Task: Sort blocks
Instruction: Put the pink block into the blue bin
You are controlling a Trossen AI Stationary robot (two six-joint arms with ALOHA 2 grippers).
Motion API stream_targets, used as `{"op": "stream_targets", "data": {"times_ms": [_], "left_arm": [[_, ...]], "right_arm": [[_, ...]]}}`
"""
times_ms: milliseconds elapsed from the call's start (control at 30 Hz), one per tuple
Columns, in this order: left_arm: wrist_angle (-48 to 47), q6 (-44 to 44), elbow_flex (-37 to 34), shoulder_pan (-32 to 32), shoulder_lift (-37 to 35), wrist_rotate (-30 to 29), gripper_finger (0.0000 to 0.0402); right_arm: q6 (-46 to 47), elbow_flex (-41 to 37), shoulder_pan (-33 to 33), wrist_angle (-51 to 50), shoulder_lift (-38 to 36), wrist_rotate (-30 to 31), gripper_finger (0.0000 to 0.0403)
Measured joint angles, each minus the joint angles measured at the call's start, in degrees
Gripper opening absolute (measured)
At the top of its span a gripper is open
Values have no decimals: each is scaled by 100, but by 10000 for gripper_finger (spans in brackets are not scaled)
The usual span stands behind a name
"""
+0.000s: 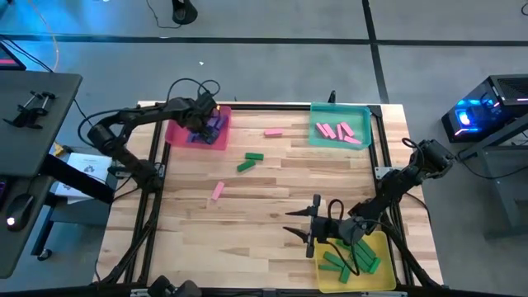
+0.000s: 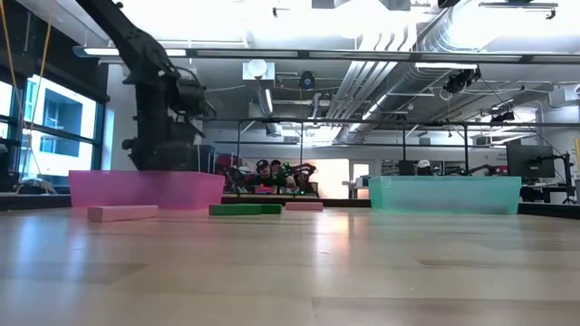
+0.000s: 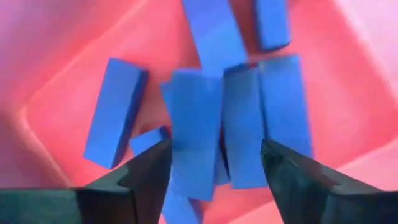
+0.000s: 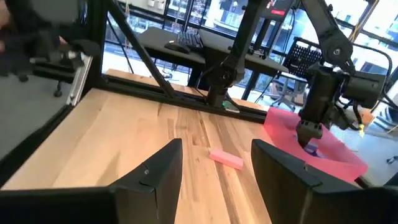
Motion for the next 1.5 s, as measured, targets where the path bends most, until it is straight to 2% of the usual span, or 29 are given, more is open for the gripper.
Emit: {"op": "stream_targets", "data": {"times_ms": [200, 367, 433, 500, 700, 867, 967, 1067, 1267, 1500], "left_arm": [[-17, -90, 44, -207, -784, 39, 249], [-62, -455, 44, -909, -1874, 24, 242], [-52, -599, 44, -1428, -2303, -129, 239], [-41, -795, 44, -2134, -2677, -527, 235], [-10, -1627, 44, -4648, -3152, -2264, 228], [34, -2553, -18, -6526, -2851, -3356, 225], [26, -3235, -105, -7336, -2499, -3638, 225], [36, -4052, -192, -7893, -2064, -3681, 225], [5, -5724, -299, -8445, -964, -3670, 224], [-645, -7666, -301, -8372, 152, -3678, 224]], "right_arm": [[11, 0, 0, -80, 0, -12, 177], [26, 0, 0, -85, 0, -17, 177], [25, 0, 0, -45, 0, 5, 177], [25, 5, 0, 55, 0, 160, 177], [-37, 13, 4, 174, 0, 416, 177], [-37, 13, 4, 174, 0, 427, 177], [-37, 15, 4, 170, 0, 427, 177], [4, 15, 4, 143, 0, 427, 177], [9, 15, 4, 94, 0, 405, 177], [15, 17, 4, 41, 0, 403, 177]]}}
